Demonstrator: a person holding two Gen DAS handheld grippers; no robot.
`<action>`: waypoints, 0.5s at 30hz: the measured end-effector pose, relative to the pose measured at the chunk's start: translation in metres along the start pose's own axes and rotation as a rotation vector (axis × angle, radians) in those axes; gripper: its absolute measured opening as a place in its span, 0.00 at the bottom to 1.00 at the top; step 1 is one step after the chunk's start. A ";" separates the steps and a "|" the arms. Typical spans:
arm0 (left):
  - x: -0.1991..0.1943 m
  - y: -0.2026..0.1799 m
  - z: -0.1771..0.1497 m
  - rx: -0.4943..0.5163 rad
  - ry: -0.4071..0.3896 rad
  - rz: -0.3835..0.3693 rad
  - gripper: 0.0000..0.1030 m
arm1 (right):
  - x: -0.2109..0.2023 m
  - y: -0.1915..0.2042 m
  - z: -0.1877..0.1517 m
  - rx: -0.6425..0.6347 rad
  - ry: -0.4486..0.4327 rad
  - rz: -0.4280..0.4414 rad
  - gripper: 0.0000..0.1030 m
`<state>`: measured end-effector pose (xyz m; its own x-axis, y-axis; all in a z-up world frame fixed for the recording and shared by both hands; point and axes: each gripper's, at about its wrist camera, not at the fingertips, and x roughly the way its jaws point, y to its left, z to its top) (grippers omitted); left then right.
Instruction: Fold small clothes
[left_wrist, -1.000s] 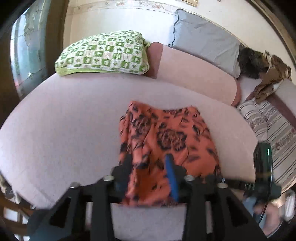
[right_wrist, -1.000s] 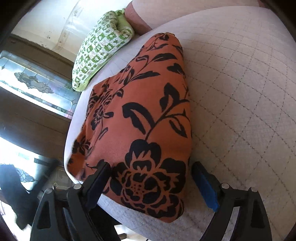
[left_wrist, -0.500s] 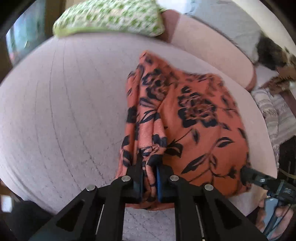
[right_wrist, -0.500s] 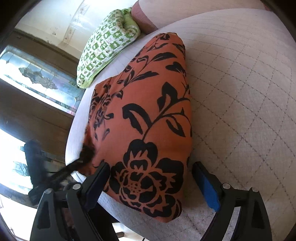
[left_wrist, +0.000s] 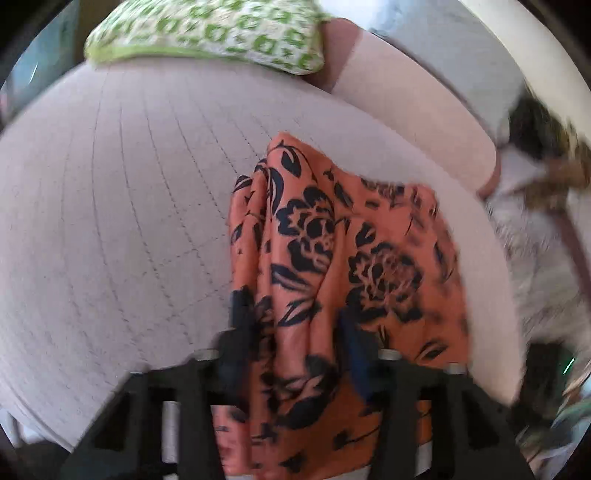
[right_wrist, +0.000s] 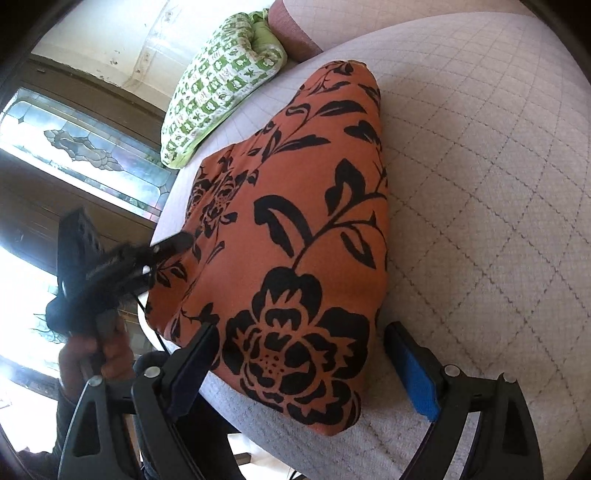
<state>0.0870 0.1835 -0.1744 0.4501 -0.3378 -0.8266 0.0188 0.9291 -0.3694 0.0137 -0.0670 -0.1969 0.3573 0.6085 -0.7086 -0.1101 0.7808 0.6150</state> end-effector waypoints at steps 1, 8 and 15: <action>0.005 0.004 0.000 -0.009 0.016 -0.017 0.23 | 0.001 -0.001 0.000 0.004 -0.001 0.000 0.90; 0.007 0.018 -0.001 -0.055 0.012 -0.047 0.17 | 0.004 0.006 0.007 -0.042 0.025 -0.029 0.93; -0.036 -0.020 0.025 0.066 -0.138 -0.005 0.60 | 0.004 0.004 0.008 -0.038 0.031 -0.022 0.93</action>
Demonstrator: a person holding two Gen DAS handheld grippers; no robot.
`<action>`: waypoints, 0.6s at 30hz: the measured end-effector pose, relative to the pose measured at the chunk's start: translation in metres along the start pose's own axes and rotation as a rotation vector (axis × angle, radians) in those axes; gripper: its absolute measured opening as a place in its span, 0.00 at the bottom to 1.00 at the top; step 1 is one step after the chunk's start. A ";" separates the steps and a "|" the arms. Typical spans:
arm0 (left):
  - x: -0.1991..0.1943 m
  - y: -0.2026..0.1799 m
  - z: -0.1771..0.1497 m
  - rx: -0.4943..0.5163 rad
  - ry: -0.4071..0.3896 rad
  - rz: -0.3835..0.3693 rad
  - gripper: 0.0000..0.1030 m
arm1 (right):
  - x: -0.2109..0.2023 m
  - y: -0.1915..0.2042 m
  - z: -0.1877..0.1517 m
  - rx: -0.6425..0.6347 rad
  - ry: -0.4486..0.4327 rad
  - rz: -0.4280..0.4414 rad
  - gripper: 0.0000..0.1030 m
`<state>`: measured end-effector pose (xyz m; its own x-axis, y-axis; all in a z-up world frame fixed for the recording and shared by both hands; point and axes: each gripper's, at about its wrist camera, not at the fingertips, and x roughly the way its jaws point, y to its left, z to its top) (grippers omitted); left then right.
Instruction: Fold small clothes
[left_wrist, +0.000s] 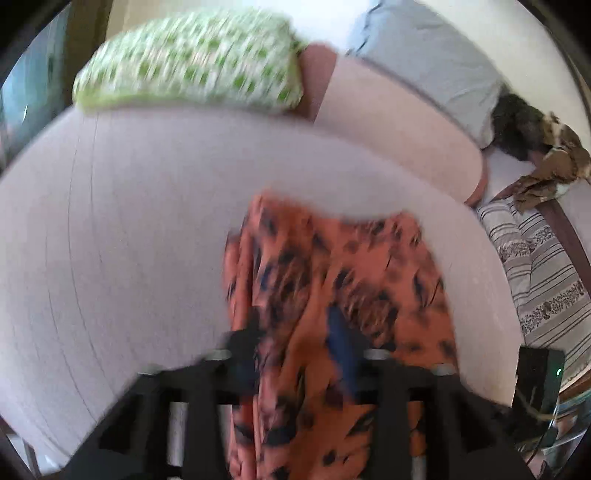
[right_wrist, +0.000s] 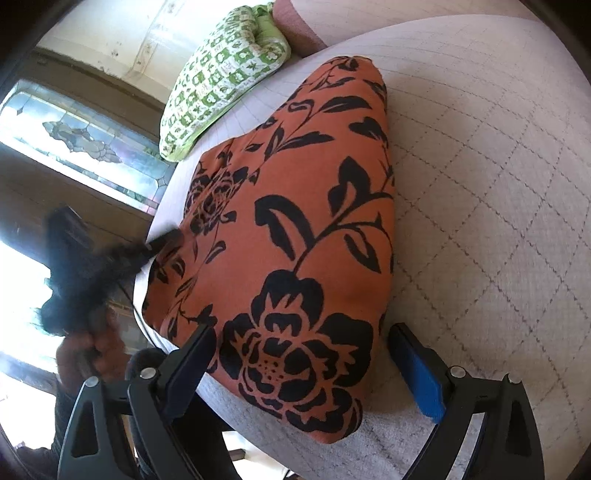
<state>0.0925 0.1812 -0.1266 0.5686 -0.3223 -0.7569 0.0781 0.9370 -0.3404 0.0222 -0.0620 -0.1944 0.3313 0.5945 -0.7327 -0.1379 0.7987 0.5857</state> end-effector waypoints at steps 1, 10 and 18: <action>0.005 0.000 0.008 0.005 -0.013 0.014 0.60 | 0.000 0.000 -0.001 -0.003 0.002 0.001 0.93; 0.025 0.002 0.005 0.180 -0.031 0.120 0.07 | -0.001 0.001 -0.001 0.000 0.018 0.003 0.93; 0.020 0.006 0.005 0.157 0.013 0.158 0.18 | -0.004 -0.003 0.006 0.032 0.031 0.035 0.94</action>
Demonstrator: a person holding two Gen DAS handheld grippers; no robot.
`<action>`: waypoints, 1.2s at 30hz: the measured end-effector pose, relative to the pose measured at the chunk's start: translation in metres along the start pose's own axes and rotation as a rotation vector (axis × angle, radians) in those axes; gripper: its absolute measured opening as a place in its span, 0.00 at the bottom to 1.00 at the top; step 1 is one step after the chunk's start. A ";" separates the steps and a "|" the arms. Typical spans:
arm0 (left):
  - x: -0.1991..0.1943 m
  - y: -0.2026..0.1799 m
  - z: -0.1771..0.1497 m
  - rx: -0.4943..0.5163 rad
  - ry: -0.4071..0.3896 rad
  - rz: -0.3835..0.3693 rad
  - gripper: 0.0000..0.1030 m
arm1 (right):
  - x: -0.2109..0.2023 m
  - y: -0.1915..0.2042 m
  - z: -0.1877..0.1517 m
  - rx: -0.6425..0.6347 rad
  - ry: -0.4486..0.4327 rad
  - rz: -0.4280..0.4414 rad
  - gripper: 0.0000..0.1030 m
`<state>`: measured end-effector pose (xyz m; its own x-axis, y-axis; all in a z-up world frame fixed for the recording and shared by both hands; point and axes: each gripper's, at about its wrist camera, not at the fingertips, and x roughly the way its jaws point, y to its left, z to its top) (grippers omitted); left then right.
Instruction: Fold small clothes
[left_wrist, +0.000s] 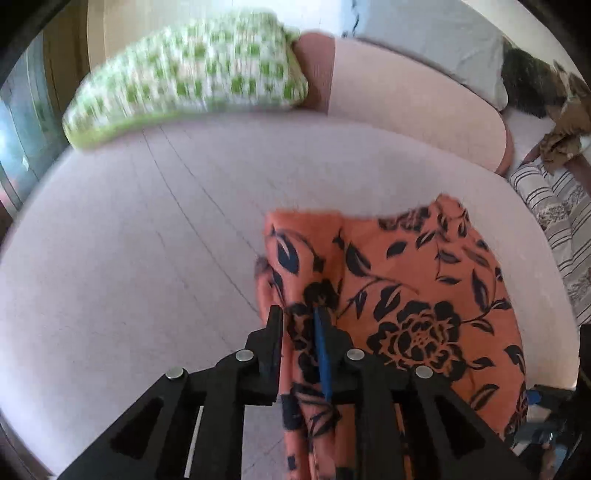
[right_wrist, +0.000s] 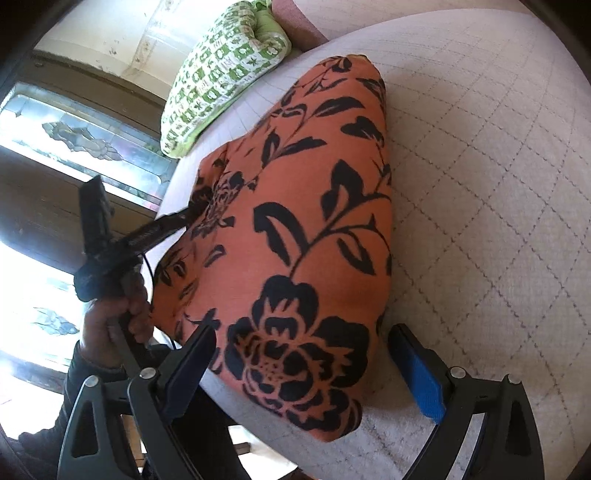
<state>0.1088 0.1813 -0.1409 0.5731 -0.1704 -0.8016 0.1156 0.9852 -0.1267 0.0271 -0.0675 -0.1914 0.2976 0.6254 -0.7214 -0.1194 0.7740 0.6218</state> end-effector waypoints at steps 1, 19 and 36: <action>-0.014 -0.003 0.000 0.010 -0.036 -0.001 0.18 | -0.003 -0.004 0.002 0.013 -0.007 0.005 0.94; 0.037 -0.042 -0.033 0.002 0.078 -0.108 0.16 | 0.004 -0.042 0.114 0.278 -0.133 0.195 0.32; 0.035 -0.029 -0.027 -0.051 0.082 -0.117 0.16 | -0.008 -0.017 0.049 0.178 -0.105 0.061 0.40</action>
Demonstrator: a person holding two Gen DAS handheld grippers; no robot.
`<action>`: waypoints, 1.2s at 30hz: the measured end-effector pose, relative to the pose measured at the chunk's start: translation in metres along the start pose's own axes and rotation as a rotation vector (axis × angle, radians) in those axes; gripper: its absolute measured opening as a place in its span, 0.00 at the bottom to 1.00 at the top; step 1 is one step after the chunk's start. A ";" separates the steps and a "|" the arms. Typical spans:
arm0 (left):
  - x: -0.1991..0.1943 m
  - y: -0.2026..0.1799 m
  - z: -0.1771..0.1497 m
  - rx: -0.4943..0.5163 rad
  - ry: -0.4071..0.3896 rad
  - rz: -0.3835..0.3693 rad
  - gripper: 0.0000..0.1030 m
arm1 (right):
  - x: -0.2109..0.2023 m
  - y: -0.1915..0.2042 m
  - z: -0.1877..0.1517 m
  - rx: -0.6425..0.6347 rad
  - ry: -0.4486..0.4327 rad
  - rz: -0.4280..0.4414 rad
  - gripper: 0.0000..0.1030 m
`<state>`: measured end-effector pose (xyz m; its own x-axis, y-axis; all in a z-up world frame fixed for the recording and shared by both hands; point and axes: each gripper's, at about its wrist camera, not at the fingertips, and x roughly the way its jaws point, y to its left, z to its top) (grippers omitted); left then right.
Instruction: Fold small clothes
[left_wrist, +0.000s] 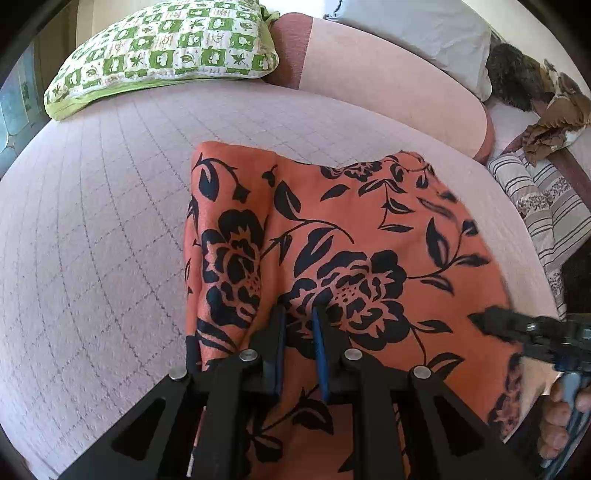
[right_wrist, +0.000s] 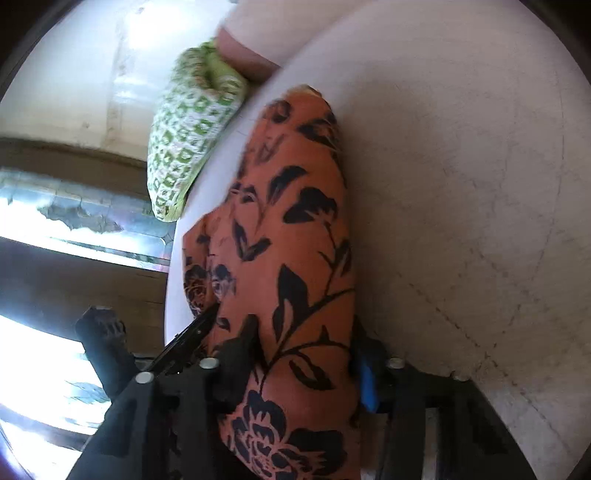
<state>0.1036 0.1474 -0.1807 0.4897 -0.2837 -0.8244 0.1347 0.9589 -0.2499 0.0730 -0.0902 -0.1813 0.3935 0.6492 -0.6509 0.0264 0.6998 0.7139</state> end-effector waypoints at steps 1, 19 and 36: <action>-0.001 0.000 0.000 -0.001 -0.001 -0.002 0.16 | -0.004 0.009 0.002 -0.026 -0.015 -0.012 0.40; 0.002 0.000 -0.001 -0.012 -0.002 0.003 0.15 | -0.014 0.020 -0.035 -0.103 -0.016 -0.101 0.31; -0.064 0.055 -0.076 -0.290 -0.082 -0.134 0.57 | -0.027 0.056 -0.037 -0.306 -0.091 -0.112 0.70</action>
<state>0.0144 0.2174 -0.1799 0.5538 -0.3943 -0.7333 -0.0419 0.8664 -0.4975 0.0299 -0.0580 -0.1331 0.4847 0.5438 -0.6851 -0.1980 0.8311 0.5196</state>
